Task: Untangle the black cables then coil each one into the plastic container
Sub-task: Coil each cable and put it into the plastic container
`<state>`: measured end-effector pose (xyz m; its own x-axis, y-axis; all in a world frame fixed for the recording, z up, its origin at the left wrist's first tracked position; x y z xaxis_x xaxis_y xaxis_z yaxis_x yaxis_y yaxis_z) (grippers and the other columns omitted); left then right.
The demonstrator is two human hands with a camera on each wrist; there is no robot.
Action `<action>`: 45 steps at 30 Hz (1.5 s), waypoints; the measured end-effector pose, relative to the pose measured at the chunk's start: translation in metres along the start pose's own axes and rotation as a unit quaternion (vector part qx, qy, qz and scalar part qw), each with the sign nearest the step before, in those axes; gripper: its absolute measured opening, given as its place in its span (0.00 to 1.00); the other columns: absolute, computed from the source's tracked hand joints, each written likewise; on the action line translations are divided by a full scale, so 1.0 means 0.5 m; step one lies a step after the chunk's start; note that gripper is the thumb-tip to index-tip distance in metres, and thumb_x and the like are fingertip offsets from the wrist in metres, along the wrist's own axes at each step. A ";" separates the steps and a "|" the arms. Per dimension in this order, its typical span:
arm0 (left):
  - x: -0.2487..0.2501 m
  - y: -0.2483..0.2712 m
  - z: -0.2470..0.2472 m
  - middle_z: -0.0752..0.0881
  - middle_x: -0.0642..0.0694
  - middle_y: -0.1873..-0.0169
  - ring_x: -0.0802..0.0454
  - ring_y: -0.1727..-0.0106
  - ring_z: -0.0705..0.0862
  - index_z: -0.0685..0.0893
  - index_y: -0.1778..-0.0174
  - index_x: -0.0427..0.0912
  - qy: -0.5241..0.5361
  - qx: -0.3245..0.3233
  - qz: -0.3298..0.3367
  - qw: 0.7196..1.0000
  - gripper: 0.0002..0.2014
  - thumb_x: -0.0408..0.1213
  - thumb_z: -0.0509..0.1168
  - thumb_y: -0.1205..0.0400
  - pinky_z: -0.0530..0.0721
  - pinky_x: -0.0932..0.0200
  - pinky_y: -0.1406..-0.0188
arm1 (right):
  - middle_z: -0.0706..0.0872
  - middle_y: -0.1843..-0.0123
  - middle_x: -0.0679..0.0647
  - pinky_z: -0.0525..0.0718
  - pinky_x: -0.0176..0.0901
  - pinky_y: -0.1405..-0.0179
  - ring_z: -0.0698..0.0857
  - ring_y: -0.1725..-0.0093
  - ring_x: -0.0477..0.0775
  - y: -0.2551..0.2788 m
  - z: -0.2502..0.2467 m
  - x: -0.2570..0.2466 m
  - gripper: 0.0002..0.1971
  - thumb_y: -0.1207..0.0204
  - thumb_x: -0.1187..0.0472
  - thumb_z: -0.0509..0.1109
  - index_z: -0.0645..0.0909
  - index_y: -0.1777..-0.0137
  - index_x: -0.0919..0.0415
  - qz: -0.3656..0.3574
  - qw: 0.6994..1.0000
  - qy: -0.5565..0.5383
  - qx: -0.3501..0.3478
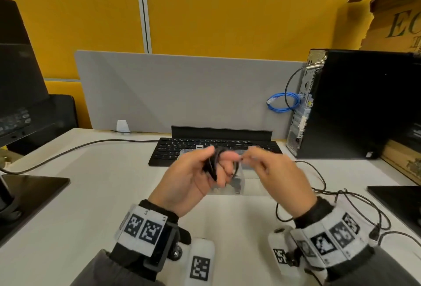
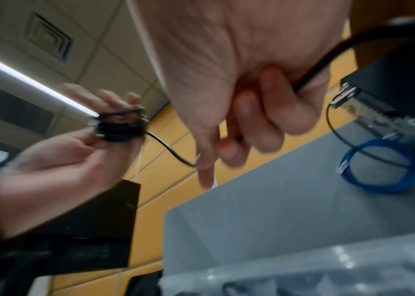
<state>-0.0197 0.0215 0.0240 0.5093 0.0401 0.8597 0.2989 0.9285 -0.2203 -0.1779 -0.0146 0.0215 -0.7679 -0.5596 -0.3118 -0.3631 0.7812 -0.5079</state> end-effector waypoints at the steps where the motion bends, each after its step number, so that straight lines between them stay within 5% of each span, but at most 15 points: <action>1: 0.003 -0.005 -0.008 0.86 0.43 0.71 0.55 0.73 0.84 0.90 0.60 0.32 0.060 0.032 0.018 0.998 0.19 0.38 0.55 0.21 0.85 0.65 0.66 | 0.85 0.60 0.40 0.78 0.37 0.64 0.83 0.60 0.40 0.012 0.016 -0.011 0.13 0.19 0.46 0.53 0.80 0.45 0.40 -0.016 0.998 0.031 -0.059; 3: 0.006 -0.015 -0.033 0.89 0.41 0.62 0.52 0.61 0.89 0.87 0.51 0.30 0.081 0.087 0.066 0.991 0.18 0.36 0.52 0.17 0.87 0.64 0.58 | 0.87 0.49 0.41 0.82 0.44 0.54 0.84 0.51 0.46 0.037 0.036 -0.039 0.14 0.17 0.45 0.52 0.77 0.40 0.40 -0.058 0.986 0.043 -0.151; 5: 0.003 -0.022 -0.051 0.91 0.41 0.57 0.54 0.50 0.89 0.83 0.46 0.34 -0.023 0.124 0.092 0.988 0.17 0.35 0.49 0.13 0.85 0.64 0.48 | 0.86 0.49 0.42 0.82 0.48 0.50 0.83 0.49 0.46 0.048 0.024 -0.063 0.14 0.17 0.45 0.51 0.77 0.43 0.42 -0.081 0.981 0.004 -0.175; 8: -0.011 -0.020 -0.050 0.92 0.48 0.56 0.62 0.44 0.85 0.89 0.53 0.44 -0.264 0.148 0.088 0.949 0.21 0.41 0.49 0.13 0.79 0.56 0.34 | 0.84 0.57 0.40 0.81 0.43 0.52 0.81 0.56 0.39 0.030 -0.032 -0.069 0.15 0.20 0.45 0.52 0.81 0.53 0.45 -0.093 0.989 -0.038 -0.105; 10: -0.024 -0.016 -0.033 0.91 0.50 0.57 0.58 0.45 0.85 0.90 0.55 0.45 -0.361 0.098 0.032 0.927 0.24 0.52 0.50 0.16 0.77 0.54 0.35 | 0.83 0.61 0.41 0.81 0.42 0.57 0.80 0.60 0.40 0.009 -0.068 -0.064 0.15 0.22 0.44 0.53 0.81 0.56 0.44 -0.101 0.994 -0.027 -0.022; 14: -0.037 -0.008 -0.005 0.89 0.45 0.67 0.54 0.57 0.87 0.84 0.49 0.28 -0.253 -0.026 -0.031 0.967 0.26 0.51 0.56 0.17 0.82 0.63 0.52 | 0.88 0.58 0.41 0.85 0.45 0.59 0.85 0.59 0.42 -0.026 -0.073 -0.036 0.19 0.23 0.40 0.55 0.85 0.51 0.46 -0.117 0.989 -0.033 0.079; 17: -0.028 -0.006 -0.002 0.86 0.49 0.73 0.57 0.66 0.84 0.83 0.50 0.31 -0.206 -0.054 0.011 0.977 0.15 0.38 0.57 0.21 0.82 0.65 0.58 | 0.88 0.51 0.42 0.85 0.50 0.52 0.85 0.52 0.44 -0.031 -0.026 0.000 0.23 0.24 0.38 0.48 0.82 0.41 0.42 -0.075 0.997 -0.008 -0.035; 23: -0.011 -0.011 -0.019 0.85 0.48 0.73 0.58 0.67 0.84 0.81 0.52 0.28 -0.094 0.028 0.109 0.989 0.12 0.36 0.61 0.19 0.82 0.67 0.59 | 0.81 0.57 0.39 0.80 0.44 0.50 0.80 0.55 0.45 0.023 0.029 0.013 0.16 0.16 0.44 0.47 0.76 0.44 0.42 -0.059 0.955 0.055 -0.285; 29: 0.006 -0.015 -0.047 0.88 0.44 0.65 0.56 0.64 0.87 0.84 0.49 0.30 0.140 0.127 0.163 0.968 0.15 0.37 0.59 0.23 0.85 0.67 0.59 | 0.73 0.64 0.43 0.70 0.37 0.63 0.75 0.58 0.49 0.061 0.030 0.007 0.15 0.14 0.47 0.46 0.73 0.47 0.47 -0.073 0.927 0.084 -0.359; 31: 0.013 -0.018 -0.060 0.90 0.44 0.55 0.56 0.50 0.88 0.81 0.42 0.32 0.109 0.152 0.170 0.967 0.18 0.41 0.58 0.20 0.85 0.66 0.50 | 0.71 0.67 0.43 0.69 0.36 0.65 0.75 0.59 0.50 0.068 0.030 0.003 0.13 0.14 0.48 0.46 0.72 0.50 0.48 -0.096 0.928 0.076 -0.351; 33: 0.008 -0.021 -0.055 0.89 0.48 0.48 0.62 0.43 0.85 0.84 0.41 0.41 -0.091 0.158 0.133 0.974 0.22 0.51 0.67 0.26 0.81 0.68 0.44 | 0.72 0.68 0.44 0.71 0.41 0.64 0.73 0.65 0.46 0.070 0.020 -0.015 0.12 0.15 0.47 0.46 0.70 0.52 0.47 -0.127 0.932 0.070 -0.331; 36: -0.017 -0.021 -0.040 0.88 0.54 0.53 0.73 0.52 0.83 0.82 0.43 0.48 -0.385 0.080 0.047 0.918 0.31 0.54 0.80 0.41 0.76 0.78 0.51 | 0.76 0.71 0.42 0.75 0.39 0.66 0.74 0.70 0.41 0.051 -0.019 -0.030 0.14 0.19 0.40 0.46 0.70 0.54 0.43 -0.137 0.970 0.017 -0.201; 39: -0.028 -0.013 -0.037 0.86 0.55 0.67 0.68 0.66 0.83 0.83 0.51 0.48 -0.541 0.039 0.042 0.839 0.14 0.48 0.74 0.29 0.77 0.75 0.62 | 0.76 0.74 0.40 0.69 0.32 0.71 0.76 0.72 0.39 0.022 -0.065 0.003 0.13 0.19 0.44 0.51 0.71 0.61 0.45 -0.086 0.989 -0.014 -0.120; 42: 0.012 -0.009 -0.060 0.82 0.52 0.76 0.65 0.74 0.79 0.82 0.63 0.47 -0.519 0.141 0.115 0.835 0.07 0.43 0.66 0.20 0.77 0.72 0.70 | 0.73 0.72 0.44 0.72 0.27 0.66 0.73 0.72 0.39 0.012 -0.089 0.074 0.15 0.18 0.48 0.51 0.70 0.64 0.48 -0.020 0.983 0.008 -0.182; 45: 0.071 0.011 -0.106 0.81 0.54 0.74 0.63 0.72 0.78 0.80 0.65 0.48 -0.557 0.297 0.187 0.753 0.09 0.42 0.64 0.19 0.74 0.71 0.72 | 0.72 0.71 0.46 0.71 0.30 0.67 0.72 0.71 0.40 0.017 -0.107 0.170 0.17 0.17 0.48 0.51 0.69 0.66 0.52 0.061 0.973 0.060 -0.213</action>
<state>0.0427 0.0084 0.0288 -0.6239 0.3174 0.7141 -0.2791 0.7630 -0.5830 -0.2743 -0.0407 0.0337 -0.8657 -0.4389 -0.2408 -0.4315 0.8981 -0.0852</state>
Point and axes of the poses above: each hand's wrist, its own y-axis away from the middle knuckle, its own z-axis out of the palm, x = y × z, the point moved 3 cm from there along -y, towards the middle knuckle
